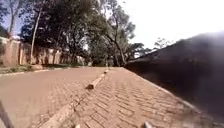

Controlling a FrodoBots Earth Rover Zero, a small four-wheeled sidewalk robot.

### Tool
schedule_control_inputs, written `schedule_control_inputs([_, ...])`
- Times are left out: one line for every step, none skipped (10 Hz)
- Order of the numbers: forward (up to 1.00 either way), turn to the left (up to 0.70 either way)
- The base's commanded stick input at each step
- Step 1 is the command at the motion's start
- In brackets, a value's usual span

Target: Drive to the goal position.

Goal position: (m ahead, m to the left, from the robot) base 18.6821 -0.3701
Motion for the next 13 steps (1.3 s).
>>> schedule_control_inputs([0.7, -0.35])
schedule_control_inputs([0.7, -0.32])
schedule_control_inputs([0.7, 0.0])
schedule_control_inputs([0.7, 0.0])
schedule_control_inputs([0.7, 0.0])
schedule_control_inputs([0.7, 0.0])
schedule_control_inputs([0.7, 0.0])
schedule_control_inputs([0.7, 0.0])
schedule_control_inputs([0.7, 0.0])
schedule_control_inputs([0.7, 0.0])
schedule_control_inputs([0.7, 0.0])
schedule_control_inputs([0.7, 0.0])
schedule_control_inputs([0.7, 0.0])
